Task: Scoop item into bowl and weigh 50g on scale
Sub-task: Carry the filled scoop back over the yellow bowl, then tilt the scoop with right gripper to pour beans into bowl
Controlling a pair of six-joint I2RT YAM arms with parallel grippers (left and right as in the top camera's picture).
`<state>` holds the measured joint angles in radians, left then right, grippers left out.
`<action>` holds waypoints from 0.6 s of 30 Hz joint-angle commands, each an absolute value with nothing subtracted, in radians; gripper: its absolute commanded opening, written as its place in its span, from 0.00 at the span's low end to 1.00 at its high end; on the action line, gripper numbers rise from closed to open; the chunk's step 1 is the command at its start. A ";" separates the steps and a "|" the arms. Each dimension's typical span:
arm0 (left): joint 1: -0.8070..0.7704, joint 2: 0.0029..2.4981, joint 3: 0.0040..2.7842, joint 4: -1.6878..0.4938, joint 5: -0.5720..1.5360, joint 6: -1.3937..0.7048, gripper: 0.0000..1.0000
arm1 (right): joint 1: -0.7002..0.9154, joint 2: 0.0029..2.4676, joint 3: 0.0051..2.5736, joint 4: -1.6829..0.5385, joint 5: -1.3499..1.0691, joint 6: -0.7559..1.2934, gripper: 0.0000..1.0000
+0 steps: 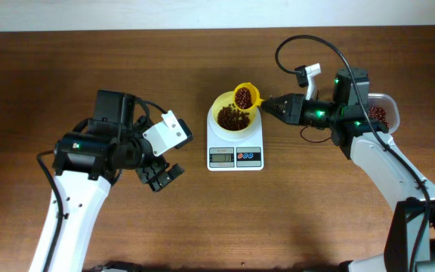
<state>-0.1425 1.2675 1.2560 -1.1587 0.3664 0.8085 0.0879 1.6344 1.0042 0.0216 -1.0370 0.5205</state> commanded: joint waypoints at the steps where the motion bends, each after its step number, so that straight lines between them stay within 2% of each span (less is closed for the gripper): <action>1: -0.139 1.256 1.274 -1.157 0.370 0.825 0.99 | 0.094 1.629 1.019 0.027 -1.035 0.513 0.04; 5: -0.139 1.256 1.274 -1.157 0.370 0.825 0.99 | 0.094 1.629 1.019 0.027 -0.930 0.503 0.04; 8: -0.139 1.256 1.274 -1.157 0.370 0.825 0.99 | 0.105 1.629 1.019 0.027 -0.929 0.343 0.04; 18: -0.139 1.256 1.274 -1.157 0.370 0.825 0.99 | 0.105 1.630 1.019 0.015 -0.930 0.056 0.04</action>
